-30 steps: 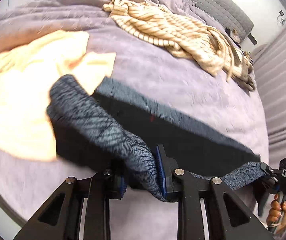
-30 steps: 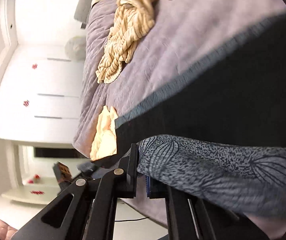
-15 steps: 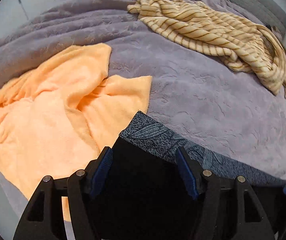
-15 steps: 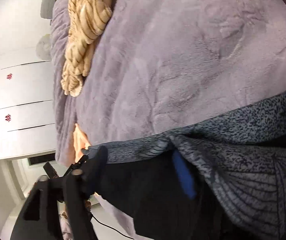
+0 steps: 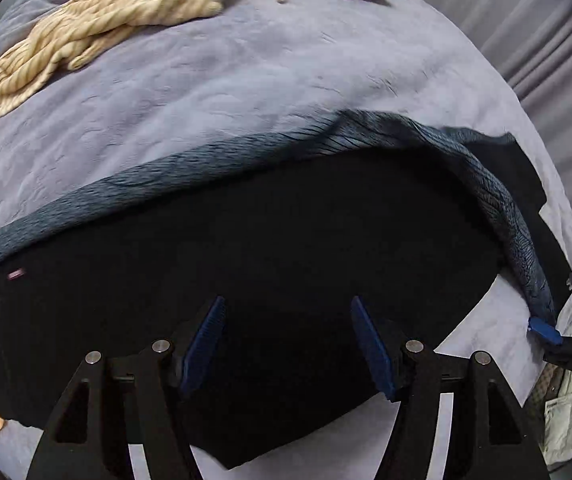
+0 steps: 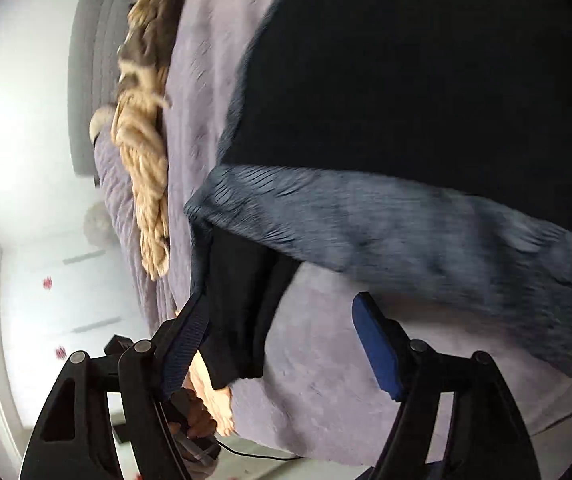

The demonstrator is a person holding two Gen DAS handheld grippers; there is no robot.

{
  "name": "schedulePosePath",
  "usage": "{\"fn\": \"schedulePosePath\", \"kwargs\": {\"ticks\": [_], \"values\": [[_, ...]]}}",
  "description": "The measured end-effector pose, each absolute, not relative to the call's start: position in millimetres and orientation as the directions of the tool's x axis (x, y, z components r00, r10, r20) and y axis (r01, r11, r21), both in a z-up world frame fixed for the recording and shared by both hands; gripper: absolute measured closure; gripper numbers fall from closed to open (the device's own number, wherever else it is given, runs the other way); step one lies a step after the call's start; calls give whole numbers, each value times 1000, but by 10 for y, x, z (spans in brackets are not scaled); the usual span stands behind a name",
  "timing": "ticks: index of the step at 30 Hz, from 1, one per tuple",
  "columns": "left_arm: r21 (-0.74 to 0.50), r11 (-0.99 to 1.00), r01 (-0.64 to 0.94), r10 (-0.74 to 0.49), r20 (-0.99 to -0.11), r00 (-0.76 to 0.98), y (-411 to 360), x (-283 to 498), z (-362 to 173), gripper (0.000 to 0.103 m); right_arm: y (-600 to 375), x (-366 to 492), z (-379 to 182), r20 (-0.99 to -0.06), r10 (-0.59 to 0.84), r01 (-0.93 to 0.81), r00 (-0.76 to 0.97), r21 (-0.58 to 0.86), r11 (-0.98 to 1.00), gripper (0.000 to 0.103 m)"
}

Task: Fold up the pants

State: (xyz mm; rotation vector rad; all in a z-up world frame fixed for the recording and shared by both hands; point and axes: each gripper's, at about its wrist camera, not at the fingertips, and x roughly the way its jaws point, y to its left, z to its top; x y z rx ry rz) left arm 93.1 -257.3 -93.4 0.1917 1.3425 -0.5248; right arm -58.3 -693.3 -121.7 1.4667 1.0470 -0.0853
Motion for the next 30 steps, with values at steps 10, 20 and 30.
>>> {"fn": "schedulePosePath", "kwargs": {"ticks": [10, 20, 30], "values": [[-113, 875, 471, -166, -984, 72, -2906, 942, -1131, 36, -6935, -865, -1671, -345, 424, 470, 838, 850, -238, 38], [-99, 897, 431, -150, -985, 85, -3056, 1217, -925, 36, -7774, -131, -975, -562, 378, 562, 736, 818, 122, 89], [-97, 924, 370, -153, -980, 126, -3612, 1912, -947, 36, -8458, 980, -401, -705, 366, 498, 608, 698, 515, 25]]}}
